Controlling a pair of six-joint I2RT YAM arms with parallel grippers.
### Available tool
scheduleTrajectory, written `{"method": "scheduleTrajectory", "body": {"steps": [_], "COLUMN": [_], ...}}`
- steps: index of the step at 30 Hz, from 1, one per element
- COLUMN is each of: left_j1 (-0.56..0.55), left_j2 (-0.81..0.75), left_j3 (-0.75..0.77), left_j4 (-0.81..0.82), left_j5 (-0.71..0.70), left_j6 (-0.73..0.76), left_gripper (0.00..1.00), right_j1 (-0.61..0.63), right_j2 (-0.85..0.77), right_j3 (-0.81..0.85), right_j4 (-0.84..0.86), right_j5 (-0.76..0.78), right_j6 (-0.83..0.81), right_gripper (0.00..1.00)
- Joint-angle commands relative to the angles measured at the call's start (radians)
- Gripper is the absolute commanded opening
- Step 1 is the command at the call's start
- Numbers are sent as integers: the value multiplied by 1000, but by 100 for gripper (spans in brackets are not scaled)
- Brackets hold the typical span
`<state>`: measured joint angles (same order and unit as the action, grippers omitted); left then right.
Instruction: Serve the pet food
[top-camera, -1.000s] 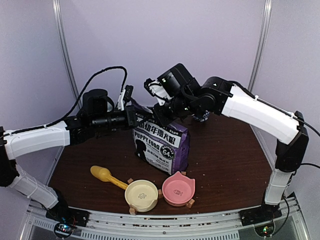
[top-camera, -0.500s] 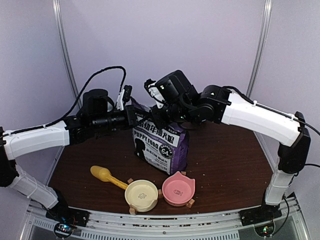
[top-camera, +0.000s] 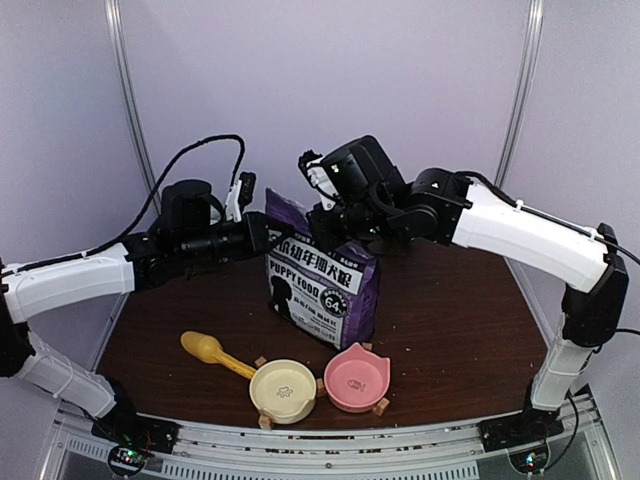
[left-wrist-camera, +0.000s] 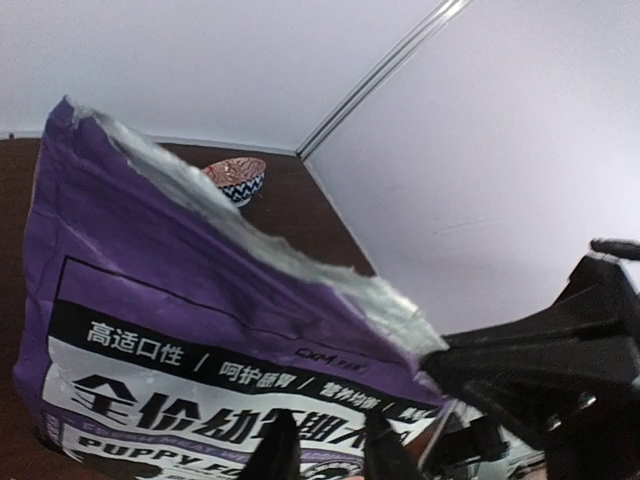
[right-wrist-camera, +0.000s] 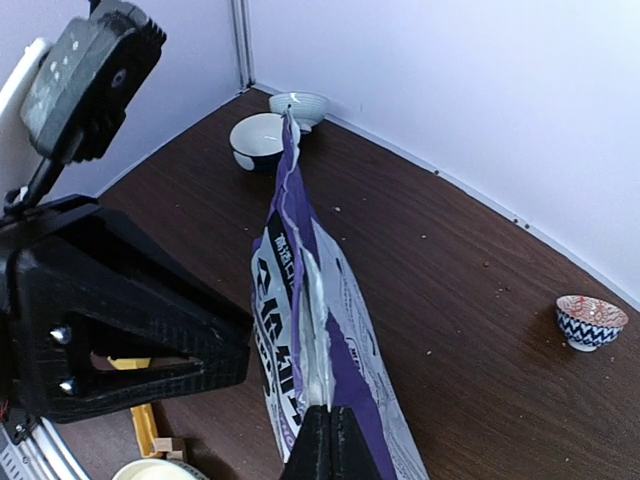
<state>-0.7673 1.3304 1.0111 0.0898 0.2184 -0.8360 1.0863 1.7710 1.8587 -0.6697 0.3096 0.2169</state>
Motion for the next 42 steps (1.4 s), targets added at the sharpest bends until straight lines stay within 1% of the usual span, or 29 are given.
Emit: {"method": "scheduleTrajectory", "body": {"steps": [1, 3, 4, 7, 13, 22, 25, 30, 36, 39, 42], "left_j1": [4, 5, 5, 5, 4, 5, 5, 5, 5, 5, 5], "left_j2": [-79, -85, -84, -64, -25, 0, 4, 11, 36, 42, 43], "left_j3": [0, 3, 3, -4, 1, -11, -21, -28, -21, -21, -23], "left_j4": [117, 103, 100, 108, 135, 96, 98, 87, 127, 158, 188], "left_j5": [31, 28, 29, 44, 94, 85, 72, 58, 89, 107, 120], "left_j6": [54, 63, 63, 45, 16, 0, -15, -30, -42, -40, -34], "left_gripper": [37, 47, 50, 55, 57, 56, 55, 47, 39, 34, 26], "right_j1": [-3, -2, -3, -3, -3, -3, -3, -3, -3, -3, -3], "right_j2": [-74, -82, -85, -93, -103, -120, -123, -127, -122, -119, -116], "right_j3": [-41, -57, -62, -76, -87, -96, -100, -101, -101, -103, -100], "right_j4": [90, 109, 117, 134, 151, 161, 165, 165, 164, 161, 151], "right_j5": [-137, -174, -185, -207, -229, -234, -242, -246, -259, -276, -299], "right_j6": [35, 48, 52, 66, 78, 91, 96, 95, 88, 76, 52], "right_gripper": [0, 0, 0, 0, 0, 0, 0, 0, 0, 0, 0]}}
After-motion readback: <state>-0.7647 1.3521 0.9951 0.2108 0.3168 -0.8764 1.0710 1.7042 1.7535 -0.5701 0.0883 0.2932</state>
